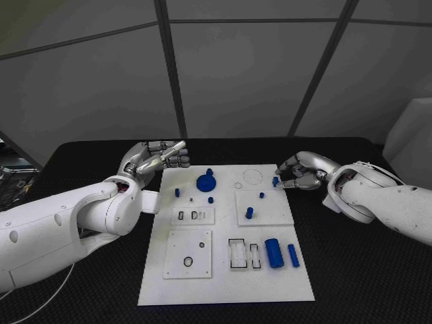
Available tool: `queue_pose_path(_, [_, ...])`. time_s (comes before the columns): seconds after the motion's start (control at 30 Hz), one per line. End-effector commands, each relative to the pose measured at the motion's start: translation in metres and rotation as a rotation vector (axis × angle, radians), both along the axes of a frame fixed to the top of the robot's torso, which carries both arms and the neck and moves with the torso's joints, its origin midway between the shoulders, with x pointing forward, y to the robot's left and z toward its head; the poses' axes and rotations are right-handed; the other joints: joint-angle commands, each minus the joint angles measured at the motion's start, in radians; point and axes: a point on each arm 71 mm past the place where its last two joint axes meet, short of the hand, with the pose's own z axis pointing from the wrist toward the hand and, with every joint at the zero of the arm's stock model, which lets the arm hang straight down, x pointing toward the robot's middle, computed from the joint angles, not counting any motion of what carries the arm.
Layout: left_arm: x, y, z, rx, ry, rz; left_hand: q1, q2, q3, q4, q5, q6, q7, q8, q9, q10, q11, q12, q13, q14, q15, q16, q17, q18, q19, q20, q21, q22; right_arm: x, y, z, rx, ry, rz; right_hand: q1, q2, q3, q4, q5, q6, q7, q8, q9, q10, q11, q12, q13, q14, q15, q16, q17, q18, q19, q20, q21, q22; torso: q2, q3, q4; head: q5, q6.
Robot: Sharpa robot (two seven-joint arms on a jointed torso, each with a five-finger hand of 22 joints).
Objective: Assemble the parts on the task board
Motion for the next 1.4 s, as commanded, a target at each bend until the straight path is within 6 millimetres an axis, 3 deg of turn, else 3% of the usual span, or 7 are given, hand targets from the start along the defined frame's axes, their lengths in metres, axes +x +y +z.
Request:
queue_pose_path(0.03, [0.0,-0.001,0.002,-0.002,-0.009,-0.01,0.004,0.006,-0.002,-0.007,-0.002,-0.002,0.007,-0.006,-0.001,-0.001,0.006,-0.005,0.0,0.0,0.001,-0.004,0.001,-0.014,-0.006,0.0,0.006,0.001,0.0,0.001,0.0,-0.019,-0.001,0.022,0.014,0.001,0.001,-0.005,0.003,-0.008,0.0,-0.005,-0.002,0.034,-0.005,-0.006,0.18,0.101,-0.003,-0.001,0.249,-0.002,0.047,-0.008,-0.004,0.174,-0.001,-0.0005,0.0027,-0.004,-0.001])
queue_pose_path(1.4, [-0.001,0.001,0.002,-0.001,-0.005,-0.011,0.004,0.006,-0.002,-0.007,-0.002,-0.002,0.007,-0.006,-0.001,-0.001,0.006,-0.005,0.0,0.0,0.001,-0.004,0.001,-0.014,-0.006,0.0,0.006,0.001,0.009,0.007,-0.011,-0.051,0.019,0.008,0.036,0.047,0.022,-0.017,0.008,0.033,0.003,0.003,0.002,0.049,-0.003,0.007,0.197,0.104,-0.002,0.005,0.262,-0.007,0.063,-0.007,0.007,0.197,-0.001,0.0008,0.0009,0.0,-0.001])
